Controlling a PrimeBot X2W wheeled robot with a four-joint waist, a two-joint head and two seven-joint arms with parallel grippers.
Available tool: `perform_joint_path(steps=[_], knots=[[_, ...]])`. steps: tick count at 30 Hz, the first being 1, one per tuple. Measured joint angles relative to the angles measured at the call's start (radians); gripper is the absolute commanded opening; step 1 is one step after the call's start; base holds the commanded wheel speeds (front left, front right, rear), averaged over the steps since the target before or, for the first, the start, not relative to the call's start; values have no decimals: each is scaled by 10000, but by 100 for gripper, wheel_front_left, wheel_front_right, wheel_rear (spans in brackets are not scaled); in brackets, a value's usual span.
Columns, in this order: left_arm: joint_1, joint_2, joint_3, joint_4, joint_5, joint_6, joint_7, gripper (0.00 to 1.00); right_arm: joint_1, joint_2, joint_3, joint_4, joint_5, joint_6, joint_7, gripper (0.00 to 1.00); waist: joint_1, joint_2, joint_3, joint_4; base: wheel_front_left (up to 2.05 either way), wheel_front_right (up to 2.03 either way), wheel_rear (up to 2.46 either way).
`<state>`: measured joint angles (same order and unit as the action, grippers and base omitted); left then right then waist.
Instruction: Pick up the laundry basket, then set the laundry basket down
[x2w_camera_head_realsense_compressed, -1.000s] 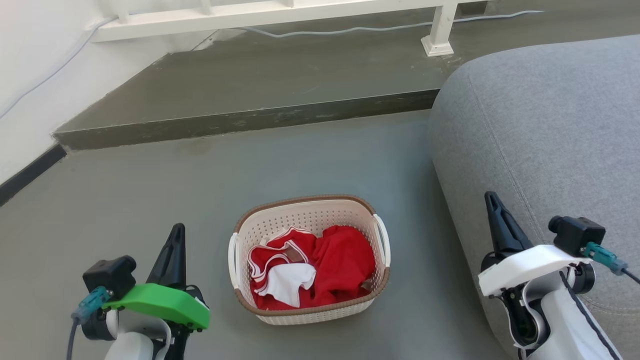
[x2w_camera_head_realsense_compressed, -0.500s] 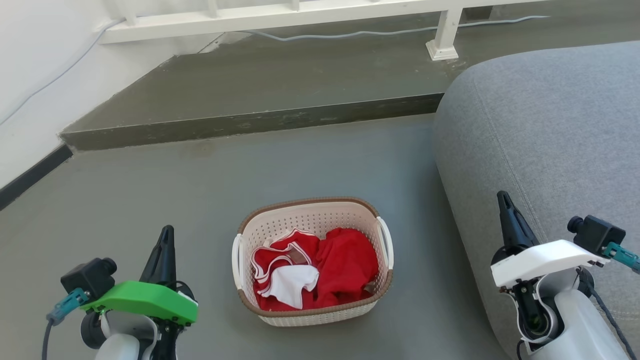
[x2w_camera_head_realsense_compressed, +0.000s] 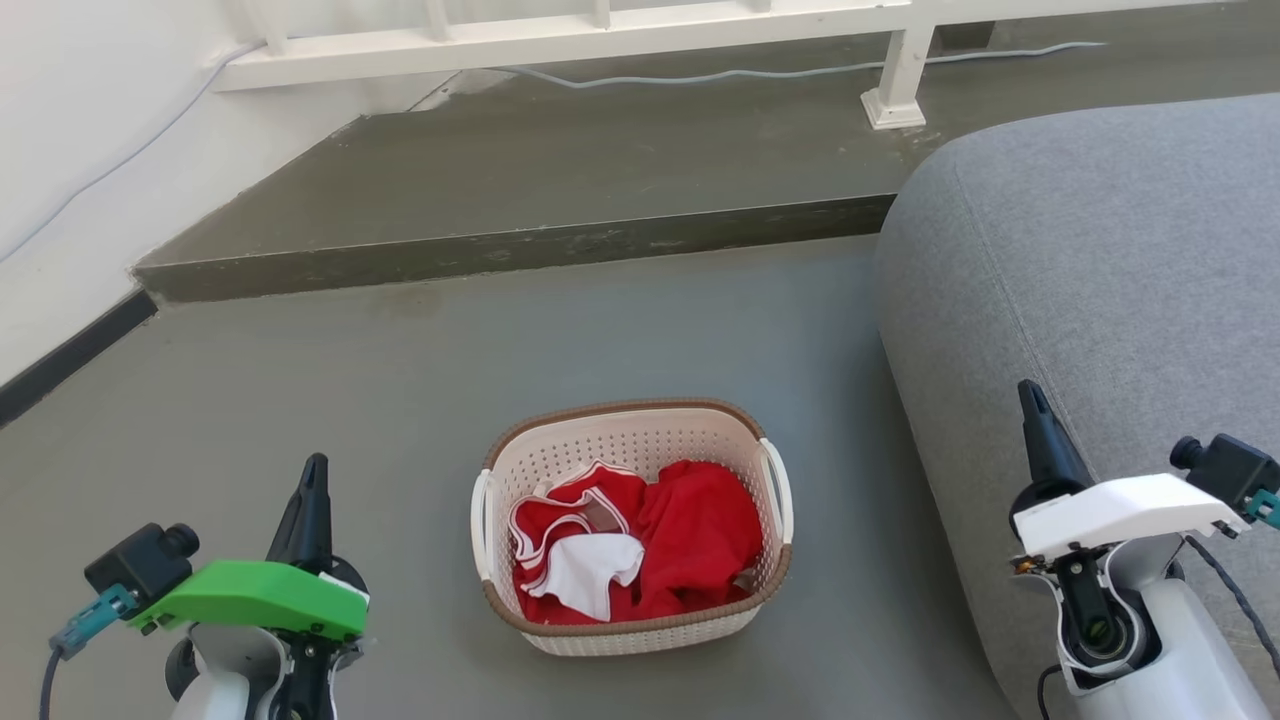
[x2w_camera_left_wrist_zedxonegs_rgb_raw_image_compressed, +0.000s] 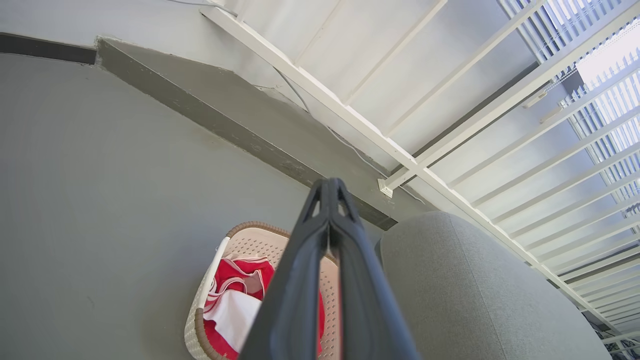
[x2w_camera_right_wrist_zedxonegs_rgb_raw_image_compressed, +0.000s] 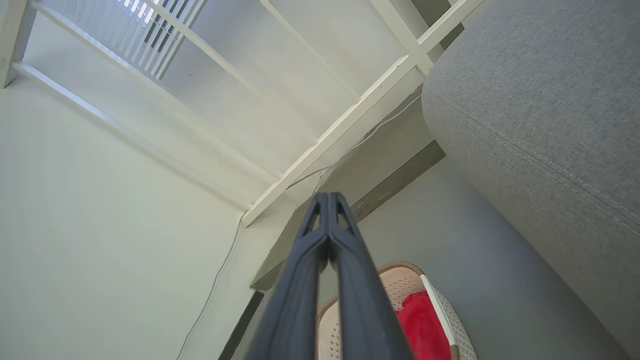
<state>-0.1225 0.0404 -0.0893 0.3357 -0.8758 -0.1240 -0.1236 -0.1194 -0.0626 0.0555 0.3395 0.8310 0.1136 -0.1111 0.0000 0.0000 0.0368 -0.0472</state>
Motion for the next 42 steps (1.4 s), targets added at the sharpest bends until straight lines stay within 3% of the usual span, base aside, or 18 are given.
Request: perform_joint_path(steps=[42], knots=[[65,10,989,-347,-4918,0,1459,0,127,128,-1275,-357,5131,6,1484,0,0,0,-229,317,0,0,0]])
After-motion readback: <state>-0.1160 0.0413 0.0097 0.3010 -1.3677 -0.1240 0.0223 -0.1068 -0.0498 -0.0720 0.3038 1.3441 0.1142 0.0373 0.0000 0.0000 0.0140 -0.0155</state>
